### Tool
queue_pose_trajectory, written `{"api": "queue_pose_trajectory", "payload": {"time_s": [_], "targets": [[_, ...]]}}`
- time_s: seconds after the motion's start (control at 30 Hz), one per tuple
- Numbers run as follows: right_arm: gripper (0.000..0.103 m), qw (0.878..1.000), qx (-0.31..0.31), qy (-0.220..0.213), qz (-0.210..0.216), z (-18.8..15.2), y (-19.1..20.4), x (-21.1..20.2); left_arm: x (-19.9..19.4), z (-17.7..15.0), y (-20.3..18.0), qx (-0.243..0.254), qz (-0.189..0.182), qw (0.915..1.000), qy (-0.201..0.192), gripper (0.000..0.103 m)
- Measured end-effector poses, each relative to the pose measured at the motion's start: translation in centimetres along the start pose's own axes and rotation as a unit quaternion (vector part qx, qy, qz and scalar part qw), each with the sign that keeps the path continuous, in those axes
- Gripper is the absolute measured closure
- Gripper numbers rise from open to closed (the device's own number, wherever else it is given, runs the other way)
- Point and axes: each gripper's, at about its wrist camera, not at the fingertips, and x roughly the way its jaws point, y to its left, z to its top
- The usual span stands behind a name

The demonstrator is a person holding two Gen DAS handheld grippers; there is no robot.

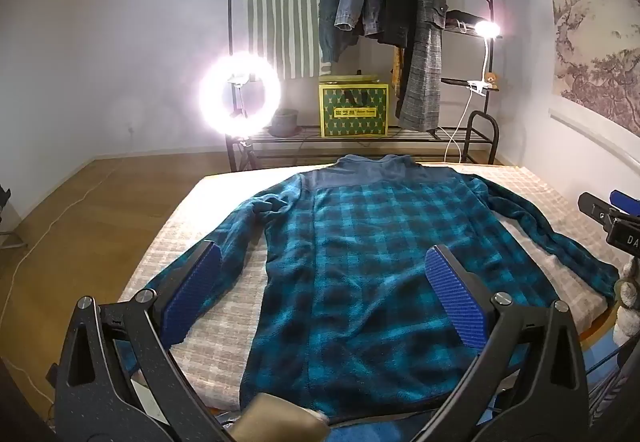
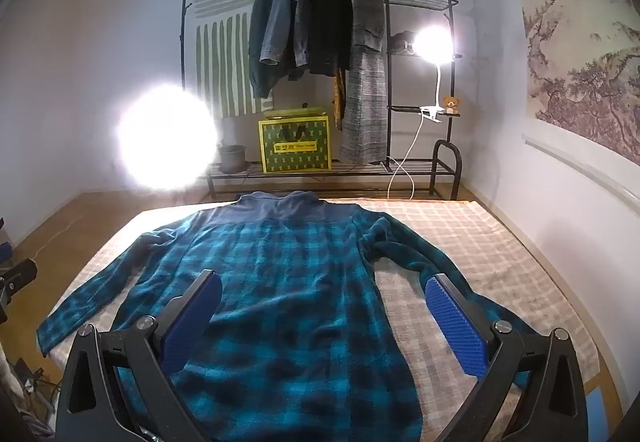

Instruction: Fold large clothes

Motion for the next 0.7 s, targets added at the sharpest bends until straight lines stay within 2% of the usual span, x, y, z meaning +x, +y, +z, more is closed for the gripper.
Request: {"api": "queue_pose_trajectory", "payload": {"time_s": [0.7], "targets": [[0.0, 1.0, -0.001, -0.003, -0.003, 0.09, -0.13, -0.54, 0.2, -0.16, 0.2, 0.007, 0.001, 1.0, 0.002, 0.0]]}}
